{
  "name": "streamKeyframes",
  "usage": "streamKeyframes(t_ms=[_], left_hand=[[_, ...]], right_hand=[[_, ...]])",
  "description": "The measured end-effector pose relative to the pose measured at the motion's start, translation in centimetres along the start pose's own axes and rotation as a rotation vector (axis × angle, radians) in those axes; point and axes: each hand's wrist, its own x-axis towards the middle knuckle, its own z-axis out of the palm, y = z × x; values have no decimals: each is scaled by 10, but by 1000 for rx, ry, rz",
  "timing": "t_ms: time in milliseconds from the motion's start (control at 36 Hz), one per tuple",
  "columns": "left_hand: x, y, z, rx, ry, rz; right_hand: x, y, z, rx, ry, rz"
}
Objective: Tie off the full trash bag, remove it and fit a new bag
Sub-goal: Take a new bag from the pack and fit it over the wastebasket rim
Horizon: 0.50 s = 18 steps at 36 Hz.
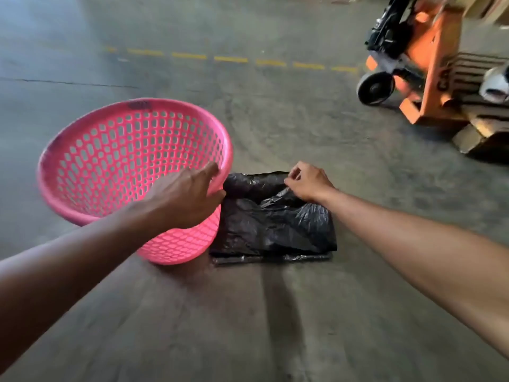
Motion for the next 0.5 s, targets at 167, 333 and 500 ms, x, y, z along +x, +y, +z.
streamKeyframes(t_ms=[167,333,500], left_hand=[[-4,6,2,14,56,37],[-7,8,-4,-89,27,-1],[-9,6,-8,-123,-8,-10]], right_hand=[[-5,112,40,54,40,483],[-13,133,58,236,-226,569],[72,227,128,489,-268,585]])
